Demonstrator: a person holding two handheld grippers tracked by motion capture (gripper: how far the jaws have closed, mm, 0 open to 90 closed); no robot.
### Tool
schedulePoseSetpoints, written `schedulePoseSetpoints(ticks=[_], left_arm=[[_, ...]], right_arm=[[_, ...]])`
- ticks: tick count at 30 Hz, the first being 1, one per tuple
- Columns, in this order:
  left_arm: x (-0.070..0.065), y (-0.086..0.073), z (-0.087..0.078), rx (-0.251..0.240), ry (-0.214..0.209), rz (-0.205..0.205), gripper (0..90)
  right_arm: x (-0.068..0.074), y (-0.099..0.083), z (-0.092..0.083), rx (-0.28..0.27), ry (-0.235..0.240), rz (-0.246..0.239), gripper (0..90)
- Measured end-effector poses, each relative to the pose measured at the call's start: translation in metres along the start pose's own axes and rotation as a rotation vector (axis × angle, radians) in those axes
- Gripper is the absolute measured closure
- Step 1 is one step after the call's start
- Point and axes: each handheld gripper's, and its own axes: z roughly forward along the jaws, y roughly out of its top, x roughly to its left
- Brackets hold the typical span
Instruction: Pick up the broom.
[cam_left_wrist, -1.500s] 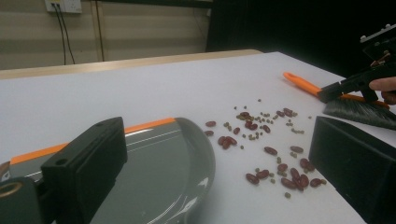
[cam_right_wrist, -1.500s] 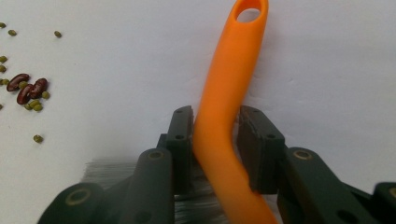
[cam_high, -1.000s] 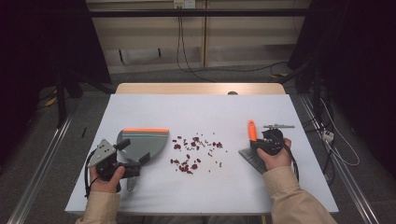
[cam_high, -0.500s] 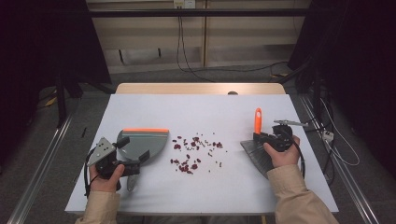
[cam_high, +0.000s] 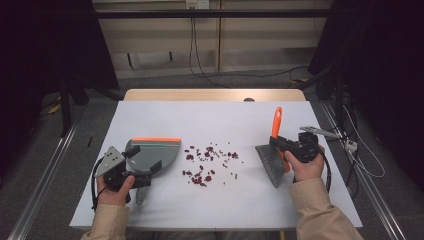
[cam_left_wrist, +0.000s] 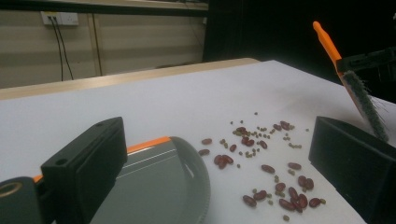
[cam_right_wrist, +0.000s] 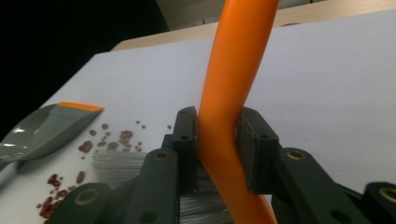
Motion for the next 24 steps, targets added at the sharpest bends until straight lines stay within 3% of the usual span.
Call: schedulePoseSetpoints(ticks=[12,22,24], left_arm=[[-0.004,0.006,0.005,-0.001,-0.014,0.005,4.0],[-0.019,0.022,0.018,0.000,-0.083,0.026,4.0],[-0.023,0.026,0.023,0.012,-0.092,0.031,4.3]], right_arm=[[0.007,0.005,-0.010,-0.061,0.032,-0.021,70.9],[0.015,0.013,-0.017,-0.110,0.069,-0.017,70.9],[0.020,0.016,-0.019,-0.122,0.068,-0.037,70.9]])
